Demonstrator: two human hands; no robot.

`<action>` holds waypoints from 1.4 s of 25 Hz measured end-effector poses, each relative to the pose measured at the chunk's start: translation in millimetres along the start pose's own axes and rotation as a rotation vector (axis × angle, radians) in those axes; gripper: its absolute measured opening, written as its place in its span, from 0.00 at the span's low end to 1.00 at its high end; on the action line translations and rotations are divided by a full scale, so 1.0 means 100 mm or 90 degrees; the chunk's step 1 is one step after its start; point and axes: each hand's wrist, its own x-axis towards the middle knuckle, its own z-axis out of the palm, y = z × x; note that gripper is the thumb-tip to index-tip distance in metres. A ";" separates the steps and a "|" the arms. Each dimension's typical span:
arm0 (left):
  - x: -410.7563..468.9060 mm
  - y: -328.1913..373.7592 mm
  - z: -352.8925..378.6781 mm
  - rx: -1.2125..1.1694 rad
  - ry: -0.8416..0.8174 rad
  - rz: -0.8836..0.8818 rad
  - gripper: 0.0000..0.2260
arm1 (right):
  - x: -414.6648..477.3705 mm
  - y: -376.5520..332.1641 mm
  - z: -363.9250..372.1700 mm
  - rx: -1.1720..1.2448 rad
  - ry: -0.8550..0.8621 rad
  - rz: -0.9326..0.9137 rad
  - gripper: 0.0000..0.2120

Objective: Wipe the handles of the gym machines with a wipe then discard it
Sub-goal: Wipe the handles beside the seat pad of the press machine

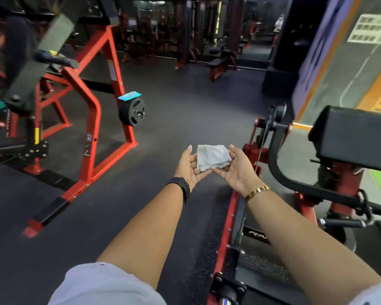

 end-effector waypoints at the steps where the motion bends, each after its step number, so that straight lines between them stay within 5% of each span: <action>1: 0.03 -0.05 0.05 -0.003 -0.006 -0.005 0.21 | -0.01 -0.02 -0.05 -0.003 0.014 -0.007 0.16; 15: 0.77 0.31 -0.29 0.033 -0.047 -0.069 0.21 | 0.55 0.16 0.38 0.005 0.144 -0.042 0.17; 23: 0.77 1.49 -1.56 -0.021 0.050 -0.009 0.28 | 1.23 0.73 1.93 -0.033 0.028 0.016 0.20; 35: 0.28 2.87 -3.86 -0.141 0.309 0.204 0.25 | 2.01 2.03 4.47 -0.115 -0.255 0.173 0.14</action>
